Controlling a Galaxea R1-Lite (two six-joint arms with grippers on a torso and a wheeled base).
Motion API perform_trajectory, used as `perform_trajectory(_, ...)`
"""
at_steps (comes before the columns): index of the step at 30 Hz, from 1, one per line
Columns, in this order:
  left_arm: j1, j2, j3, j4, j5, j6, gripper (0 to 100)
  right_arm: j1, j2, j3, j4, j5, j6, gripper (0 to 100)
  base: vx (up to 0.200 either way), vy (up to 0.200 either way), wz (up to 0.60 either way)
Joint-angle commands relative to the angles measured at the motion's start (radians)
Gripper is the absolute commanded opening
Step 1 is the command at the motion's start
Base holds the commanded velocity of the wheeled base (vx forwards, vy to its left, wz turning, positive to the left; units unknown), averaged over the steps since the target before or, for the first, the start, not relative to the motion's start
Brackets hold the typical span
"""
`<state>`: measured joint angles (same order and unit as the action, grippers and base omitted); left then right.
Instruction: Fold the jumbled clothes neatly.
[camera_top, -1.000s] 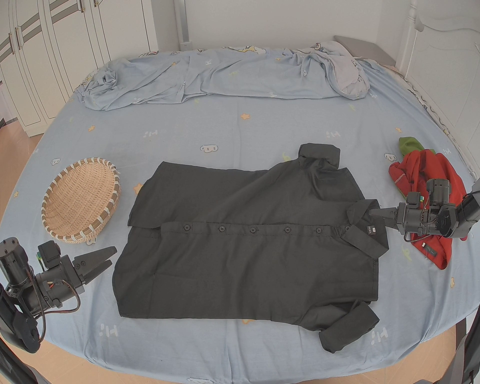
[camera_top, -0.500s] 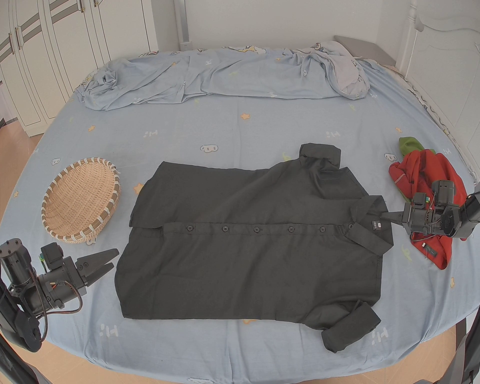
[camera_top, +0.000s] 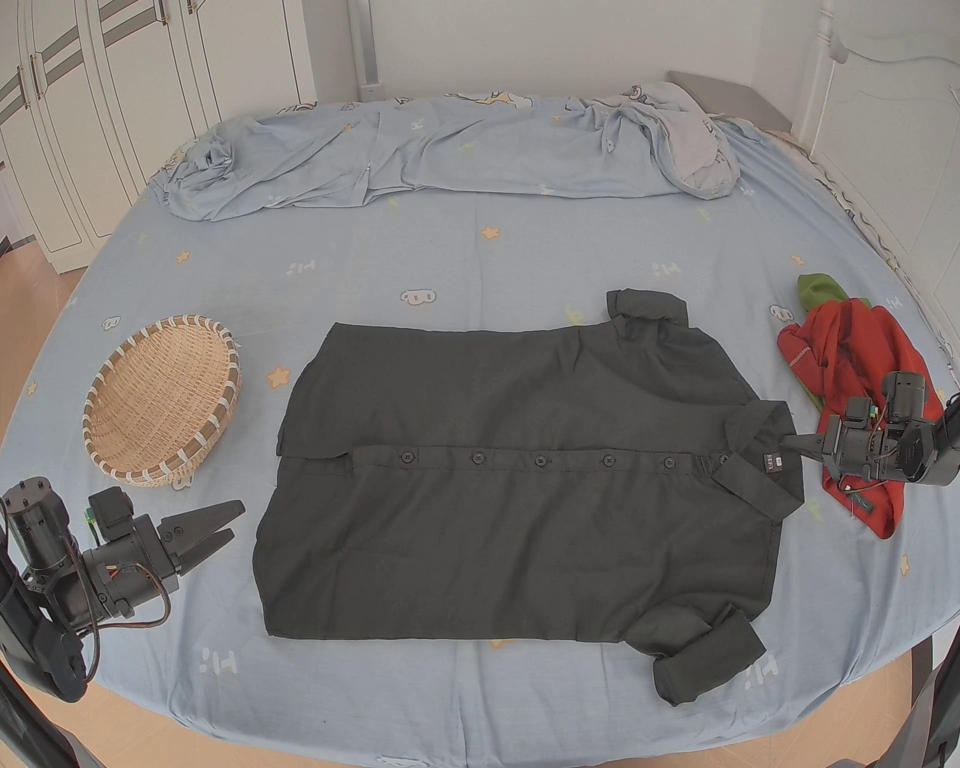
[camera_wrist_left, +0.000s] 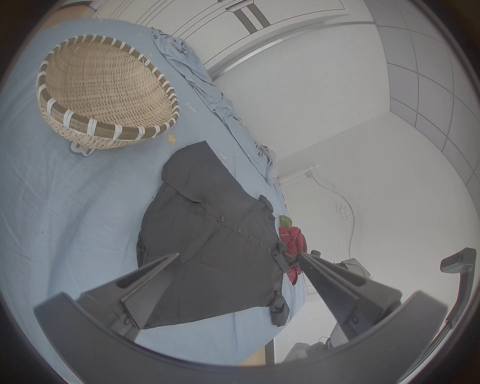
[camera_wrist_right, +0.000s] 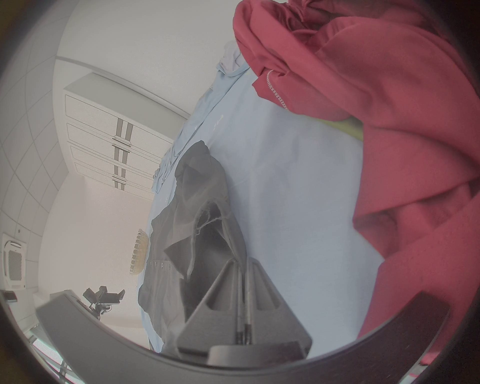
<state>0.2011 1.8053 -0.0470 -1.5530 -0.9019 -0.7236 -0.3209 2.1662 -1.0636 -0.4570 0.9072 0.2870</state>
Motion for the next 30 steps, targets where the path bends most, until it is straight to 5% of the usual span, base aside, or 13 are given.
perform_trajectory(1,-0.003,0.005,0.001,-0.018,0.0,0.0,100,0.014,-0.005,0.007,0.0,-0.005,0.0,0,0.0,0.0,0.0)
perform_trajectory(2,-0.003,0.005,0.001,-0.018,0.0,0.0,100,0.016,-0.003,0.007,0.0,-0.014,0.0,100,0.0,0.0,0.0)
perform_trajectory(13,-0.035,0.04,0.021,-0.018,0.0,0.003,100,-0.012,-0.161,0.077,0.041,-0.044,0.001,100,0.0,0.0,0.0)
perform_trajectory(24,-0.089,0.135,0.047,0.001,0.001,0.02,100,0.011,-0.421,0.157,0.432,-0.037,-0.016,100,0.0,0.0,0.0)
perform_trajectory(30,-0.126,0.213,0.047,0.03,0.001,0.023,100,0.068,-0.462,0.269,0.491,-0.034,-0.049,100,0.0,0.0,0.0)
